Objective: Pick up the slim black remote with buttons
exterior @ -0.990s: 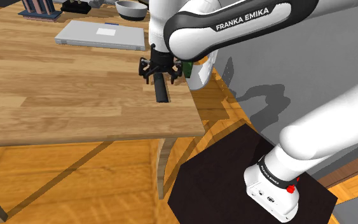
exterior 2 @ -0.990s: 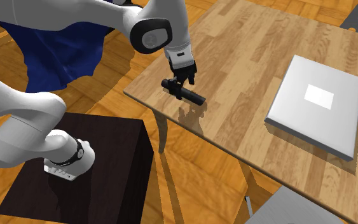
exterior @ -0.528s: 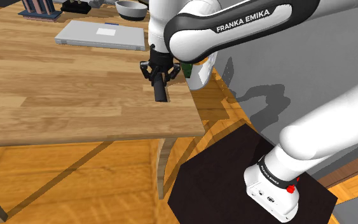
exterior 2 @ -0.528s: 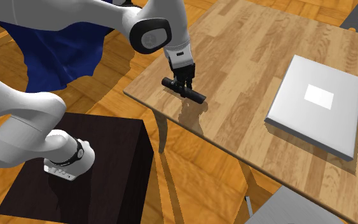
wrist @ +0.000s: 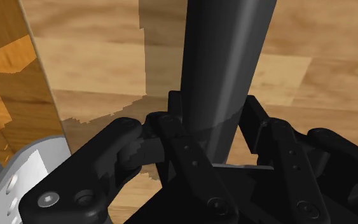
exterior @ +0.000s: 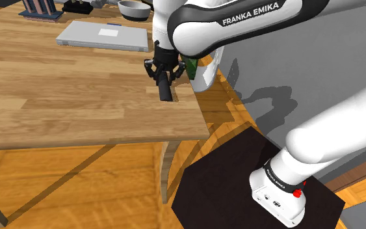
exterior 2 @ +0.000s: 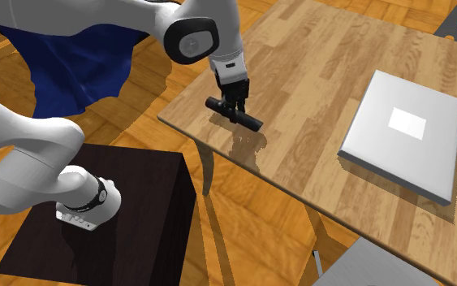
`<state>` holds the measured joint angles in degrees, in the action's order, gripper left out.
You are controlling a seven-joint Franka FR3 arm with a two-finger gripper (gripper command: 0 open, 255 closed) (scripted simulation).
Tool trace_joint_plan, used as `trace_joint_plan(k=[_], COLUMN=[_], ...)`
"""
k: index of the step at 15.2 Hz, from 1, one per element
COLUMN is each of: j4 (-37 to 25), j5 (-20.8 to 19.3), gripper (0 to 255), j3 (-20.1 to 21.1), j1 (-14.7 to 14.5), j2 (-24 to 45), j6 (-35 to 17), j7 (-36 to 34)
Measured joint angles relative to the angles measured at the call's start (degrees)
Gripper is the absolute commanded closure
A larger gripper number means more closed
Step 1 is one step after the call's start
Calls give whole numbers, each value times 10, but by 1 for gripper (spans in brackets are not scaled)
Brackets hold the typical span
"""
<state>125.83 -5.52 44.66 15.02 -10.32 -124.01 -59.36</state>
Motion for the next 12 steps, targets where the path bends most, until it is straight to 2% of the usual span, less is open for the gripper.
trace_joint_plan(k=[12], j4=[-65], j5=[26], gripper=[255], j3=[-17], j1=[-4], j2=[-29], j6=[85], j7=[32])
